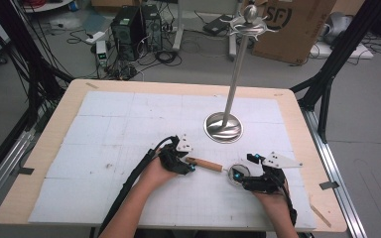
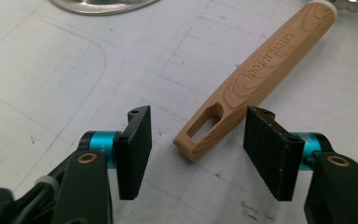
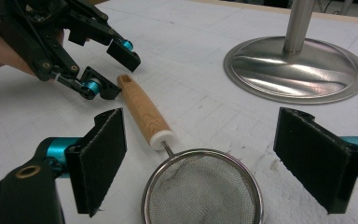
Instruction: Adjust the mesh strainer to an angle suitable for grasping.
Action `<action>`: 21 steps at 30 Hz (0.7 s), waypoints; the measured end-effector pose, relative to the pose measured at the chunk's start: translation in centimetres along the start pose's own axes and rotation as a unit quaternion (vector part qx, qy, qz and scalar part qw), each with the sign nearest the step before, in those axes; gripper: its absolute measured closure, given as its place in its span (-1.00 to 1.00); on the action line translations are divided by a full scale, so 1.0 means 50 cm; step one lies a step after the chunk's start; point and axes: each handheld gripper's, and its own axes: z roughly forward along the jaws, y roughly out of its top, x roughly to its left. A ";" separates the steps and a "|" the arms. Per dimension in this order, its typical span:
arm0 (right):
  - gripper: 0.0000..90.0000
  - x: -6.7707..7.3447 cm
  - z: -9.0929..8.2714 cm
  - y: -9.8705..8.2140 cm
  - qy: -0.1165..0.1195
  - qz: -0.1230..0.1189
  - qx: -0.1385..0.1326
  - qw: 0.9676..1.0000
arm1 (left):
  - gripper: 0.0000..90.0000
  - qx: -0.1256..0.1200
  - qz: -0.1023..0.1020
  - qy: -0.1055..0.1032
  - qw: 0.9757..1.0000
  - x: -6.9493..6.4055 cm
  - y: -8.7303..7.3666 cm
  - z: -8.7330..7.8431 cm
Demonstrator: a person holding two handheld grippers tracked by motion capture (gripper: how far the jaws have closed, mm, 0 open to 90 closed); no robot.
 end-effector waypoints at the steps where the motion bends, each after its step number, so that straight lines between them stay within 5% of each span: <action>1: -0.64 0.000 0.000 0.000 0.000 0.000 0.000 1.000 | -0.08 0.000 -0.001 -0.002 1.000 -0.001 -0.001 -0.001; 17: -0.64 0.002 -0.004 0.002 -0.003 -0.004 -0.004 1.000 | -0.28 -0.049 -0.034 0.019 0.998 0.006 -0.076 -0.095; 21: -0.64 0.003 -0.002 0.002 -0.004 -0.004 -0.001 1.000 | -0.31 -0.058 -0.029 0.032 0.997 0.007 -0.096 -0.124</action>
